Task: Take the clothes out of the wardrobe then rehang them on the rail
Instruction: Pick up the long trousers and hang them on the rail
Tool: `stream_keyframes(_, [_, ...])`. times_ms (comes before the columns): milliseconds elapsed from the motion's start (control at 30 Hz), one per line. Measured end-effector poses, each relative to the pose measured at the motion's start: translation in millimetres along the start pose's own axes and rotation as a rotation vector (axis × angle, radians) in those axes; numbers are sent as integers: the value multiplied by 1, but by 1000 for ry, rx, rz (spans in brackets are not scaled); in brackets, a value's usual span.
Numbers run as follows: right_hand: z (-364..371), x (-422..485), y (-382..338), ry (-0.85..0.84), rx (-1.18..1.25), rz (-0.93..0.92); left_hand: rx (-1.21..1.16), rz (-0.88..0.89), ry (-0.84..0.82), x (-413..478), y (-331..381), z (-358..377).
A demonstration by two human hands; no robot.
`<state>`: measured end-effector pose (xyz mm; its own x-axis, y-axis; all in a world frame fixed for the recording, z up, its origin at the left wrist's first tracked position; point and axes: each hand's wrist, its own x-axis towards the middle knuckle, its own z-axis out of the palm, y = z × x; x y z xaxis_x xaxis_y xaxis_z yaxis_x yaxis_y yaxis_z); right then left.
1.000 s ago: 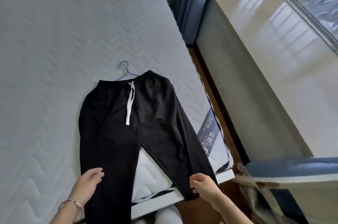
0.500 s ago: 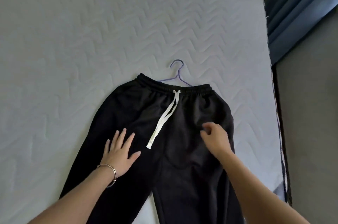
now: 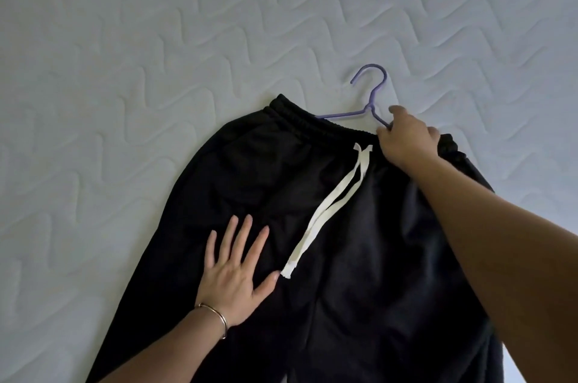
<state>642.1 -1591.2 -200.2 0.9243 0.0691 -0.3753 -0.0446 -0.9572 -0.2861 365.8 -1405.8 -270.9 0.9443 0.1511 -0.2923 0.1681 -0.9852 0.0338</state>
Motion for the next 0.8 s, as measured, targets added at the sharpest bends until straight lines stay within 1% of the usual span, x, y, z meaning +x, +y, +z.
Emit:
stream_keyframes(67, [0,-2,-3,52,22,5,6,4,11,1,-1,2])
stream_keyframes(167, [-14,-17,-6,142,83,-53,2,19,11,1,0,1])
stream_keyframes(300, [-50,-64,-15,199,110,-174,-53,46,-95,1,-4,-15])
stream_keyframes(367, [-71,-97,-23,232,110,-228,-142,90,-173,3,-8,-45])
stream_keyframes(400, [-82,-116,-27,246,120,-249,-231,114,-186,2,-11,-65])
stream_keyframes(433, [-95,-135,-33,258,129,-271,-333,130,-153,-1,-15,-88])
stream_keyframes(467, [-107,-156,-39,270,139,-291,-430,142,-44,-6,-20,-116])
stream_keyframes(500, [-120,-177,-46,280,153,-312,-502,149,108,-13,-25,-145])
stream_keyframes(567, [-148,-221,-61,289,167,-363,-612,106,345,-29,-37,-207])
stream_keyframes(600, [-162,-243,-68,293,166,-390,-663,72,406,-37,-42,-239])
stream_keyframes(633, [-176,-264,-76,300,165,-418,-715,39,424,-46,-46,-272])
stream_keyframes(700, [-207,-302,-90,324,175,-471,-791,-5,357,-63,-55,-334])
stream_keyframes(800, [-252,-351,-110,341,248,-557,-739,-11,119,-96,-65,-408])
